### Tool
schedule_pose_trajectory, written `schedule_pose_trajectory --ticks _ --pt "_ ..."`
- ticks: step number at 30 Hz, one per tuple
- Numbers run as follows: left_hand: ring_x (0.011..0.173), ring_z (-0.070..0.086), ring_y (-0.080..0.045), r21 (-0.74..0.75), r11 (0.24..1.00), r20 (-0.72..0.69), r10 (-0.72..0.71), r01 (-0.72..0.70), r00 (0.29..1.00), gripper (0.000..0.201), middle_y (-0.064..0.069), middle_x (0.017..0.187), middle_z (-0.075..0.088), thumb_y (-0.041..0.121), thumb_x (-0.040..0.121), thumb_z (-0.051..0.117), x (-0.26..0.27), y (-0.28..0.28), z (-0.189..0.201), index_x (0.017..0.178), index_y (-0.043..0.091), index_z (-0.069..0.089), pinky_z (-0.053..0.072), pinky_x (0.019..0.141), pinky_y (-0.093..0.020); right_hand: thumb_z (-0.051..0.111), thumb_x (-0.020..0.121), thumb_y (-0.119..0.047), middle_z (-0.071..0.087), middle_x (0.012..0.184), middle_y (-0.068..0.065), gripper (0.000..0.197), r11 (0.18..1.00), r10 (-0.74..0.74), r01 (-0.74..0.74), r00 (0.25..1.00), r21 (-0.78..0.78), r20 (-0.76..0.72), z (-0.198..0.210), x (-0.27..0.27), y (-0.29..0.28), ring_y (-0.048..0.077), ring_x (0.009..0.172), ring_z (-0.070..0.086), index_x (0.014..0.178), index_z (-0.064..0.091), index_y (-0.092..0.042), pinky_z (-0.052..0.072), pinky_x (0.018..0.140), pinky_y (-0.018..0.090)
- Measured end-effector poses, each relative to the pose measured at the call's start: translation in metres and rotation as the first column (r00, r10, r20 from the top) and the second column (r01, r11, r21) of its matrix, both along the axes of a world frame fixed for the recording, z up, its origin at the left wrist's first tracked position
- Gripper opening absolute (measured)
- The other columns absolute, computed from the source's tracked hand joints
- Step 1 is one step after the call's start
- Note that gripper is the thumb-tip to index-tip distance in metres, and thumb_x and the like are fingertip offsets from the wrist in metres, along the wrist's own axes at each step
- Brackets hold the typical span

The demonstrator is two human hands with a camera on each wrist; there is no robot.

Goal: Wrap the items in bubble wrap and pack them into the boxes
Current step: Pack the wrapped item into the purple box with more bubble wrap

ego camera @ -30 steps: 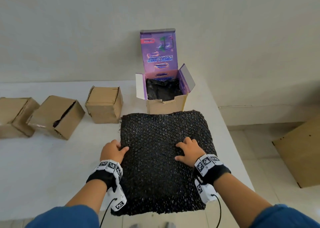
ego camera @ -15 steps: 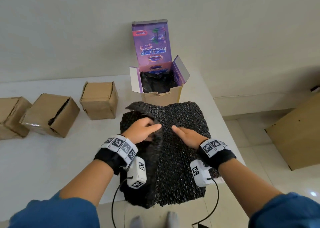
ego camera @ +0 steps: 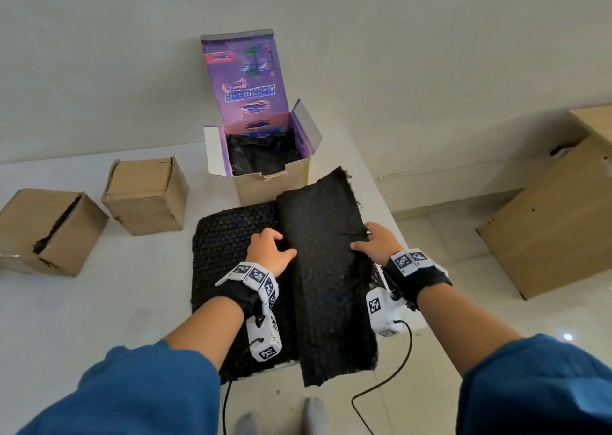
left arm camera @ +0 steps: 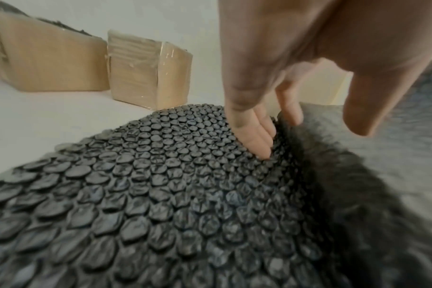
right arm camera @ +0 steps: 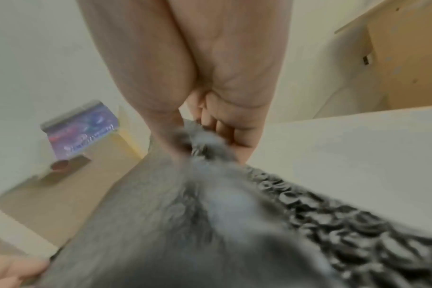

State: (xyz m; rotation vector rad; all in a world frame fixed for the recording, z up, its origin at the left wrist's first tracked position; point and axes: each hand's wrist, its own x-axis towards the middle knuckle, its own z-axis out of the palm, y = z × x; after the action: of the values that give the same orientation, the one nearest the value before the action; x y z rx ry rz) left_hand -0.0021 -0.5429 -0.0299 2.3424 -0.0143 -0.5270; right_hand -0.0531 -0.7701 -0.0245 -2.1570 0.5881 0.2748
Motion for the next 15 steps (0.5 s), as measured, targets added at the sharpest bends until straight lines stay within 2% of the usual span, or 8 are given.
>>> schedule_pose_trajectory --ticks 2,5,8,11,13,15 --pt "0.112 0.053 -0.027 0.082 0.997 -0.072 0.017 -0.011 0.997 0.061 -0.009 0.125 0.048 0.036 0.078 0.073 -0.002 -0.006 -0.008 0.126 0.012 0.043 0.042 0.091 -0.034 0.073 0.080 -0.017 0.063 0.116 0.010 0.050 0.999 -0.032 0.031 0.999 -0.041 -0.020 0.000 -0.006 -0.005 0.027 0.106 0.060 0.123 0.050 -0.007 0.045 0.085 0.028" --pt "0.112 0.055 -0.029 0.097 0.995 -0.131 0.022 -0.009 0.991 0.072 -0.011 0.122 0.055 0.040 0.076 0.075 -0.005 -0.014 -0.019 0.129 0.007 0.040 0.043 0.090 -0.035 0.077 0.076 -0.015 0.058 0.121 0.013 0.073 0.998 0.002 -0.003 1.000 -0.058 -0.014 0.002 -0.012 -0.004 0.026 0.108 0.058 0.135 0.034 -0.011 0.043 0.084 0.028" --pt "0.105 0.058 -0.027 0.098 0.995 -0.134 0.032 -0.019 0.990 0.059 -0.008 0.113 0.060 0.040 0.075 0.075 -0.007 -0.018 -0.025 0.118 0.007 0.051 0.043 0.084 -0.032 0.084 0.068 -0.013 0.047 0.135 0.013 0.097 0.989 0.085 -0.084 0.996 -0.119 -0.002 -0.009 -0.013 -0.001 0.028 0.124 0.048 0.143 0.022 -0.014 0.041 0.101 0.034" --pt "0.085 0.058 -0.023 0.095 0.995 -0.103 -0.026 0.036 0.994 0.033 -0.006 0.093 0.062 0.039 0.081 0.070 -0.007 -0.022 -0.022 0.092 0.010 0.058 0.043 0.074 -0.032 0.082 0.070 -0.015 0.041 0.135 0.014 0.093 0.972 0.157 -0.159 0.987 -0.170 -0.026 -0.018 -0.017 0.001 0.030 0.123 0.046 0.142 0.023 -0.019 0.039 0.104 0.035" --pt "0.088 0.058 -0.023 -0.047 0.998 -0.131 -0.037 0.031 0.991 0.026 -0.005 0.094 0.062 0.034 0.085 0.066 -0.004 -0.024 -0.021 0.093 0.011 0.057 0.044 0.076 -0.031 0.080 0.073 -0.018 0.038 0.134 0.013 0.082 0.970 0.164 -0.166 0.986 -0.176 -0.026 -0.018 -0.019 -0.001 0.028 0.120 0.047 0.139 0.030 -0.019 0.038 0.103 0.032" --pt "0.097 0.061 -0.023 -0.292 0.956 -0.211 -0.065 0.001 0.975 0.018 -0.006 0.104 0.064 0.031 0.089 0.062 -0.002 -0.025 -0.018 0.098 0.016 0.058 0.047 0.091 -0.037 0.079 0.074 -0.026 0.035 0.135 0.012 0.078 0.980 0.143 -0.141 0.990 -0.141 0.003 -0.016 -0.019 -0.007 0.028 0.118 0.048 0.138 0.034 -0.022 0.038 0.104 0.031"
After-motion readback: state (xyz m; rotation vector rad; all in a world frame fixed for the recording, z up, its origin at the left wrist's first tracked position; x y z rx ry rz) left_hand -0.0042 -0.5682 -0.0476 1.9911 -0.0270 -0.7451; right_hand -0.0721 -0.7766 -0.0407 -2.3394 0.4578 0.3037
